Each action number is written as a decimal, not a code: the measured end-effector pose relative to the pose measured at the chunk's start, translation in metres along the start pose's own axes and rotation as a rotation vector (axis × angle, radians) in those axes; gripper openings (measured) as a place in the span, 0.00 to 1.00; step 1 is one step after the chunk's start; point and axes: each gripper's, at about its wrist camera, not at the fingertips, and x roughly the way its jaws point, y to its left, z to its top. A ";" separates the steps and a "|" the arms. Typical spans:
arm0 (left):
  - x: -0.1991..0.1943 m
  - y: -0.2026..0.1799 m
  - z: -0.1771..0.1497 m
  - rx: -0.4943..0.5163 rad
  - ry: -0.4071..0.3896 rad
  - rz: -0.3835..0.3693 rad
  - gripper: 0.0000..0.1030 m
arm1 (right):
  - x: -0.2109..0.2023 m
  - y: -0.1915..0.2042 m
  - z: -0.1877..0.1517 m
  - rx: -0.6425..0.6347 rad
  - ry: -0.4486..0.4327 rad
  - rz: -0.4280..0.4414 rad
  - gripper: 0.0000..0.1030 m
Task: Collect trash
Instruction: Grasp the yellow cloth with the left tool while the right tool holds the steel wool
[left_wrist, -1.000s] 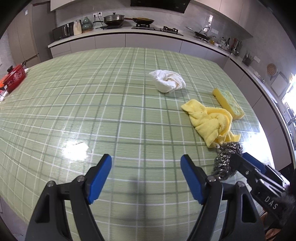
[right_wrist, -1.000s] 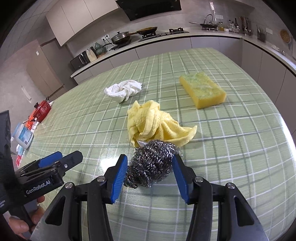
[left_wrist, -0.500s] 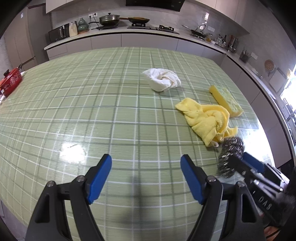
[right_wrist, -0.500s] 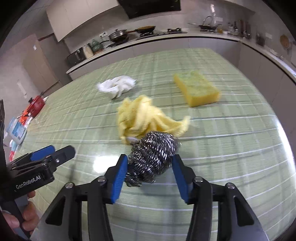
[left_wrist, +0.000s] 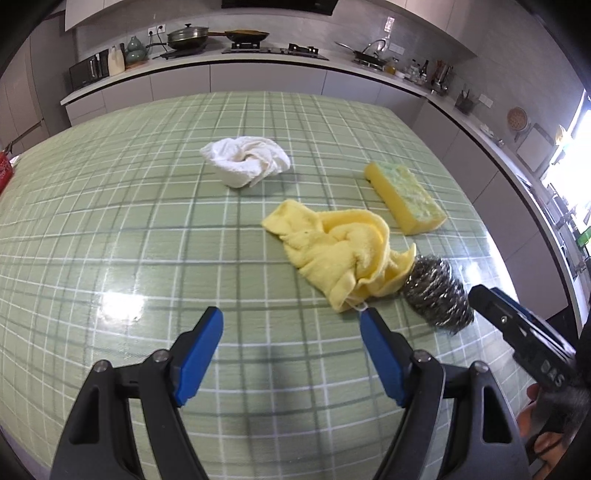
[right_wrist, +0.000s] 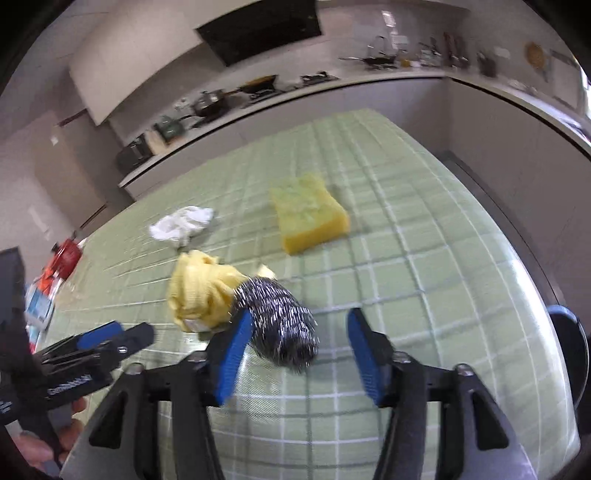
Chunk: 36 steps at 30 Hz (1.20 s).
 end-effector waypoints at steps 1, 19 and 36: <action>0.001 -0.001 0.000 -0.004 0.002 0.005 0.76 | 0.003 0.005 0.002 -0.036 0.001 0.008 0.63; 0.026 -0.025 0.022 -0.044 0.003 -0.008 0.80 | 0.011 -0.028 0.018 -0.057 -0.018 0.028 0.37; 0.059 -0.028 0.027 -0.039 0.018 0.000 0.44 | 0.039 -0.053 0.030 -0.045 0.061 0.039 0.44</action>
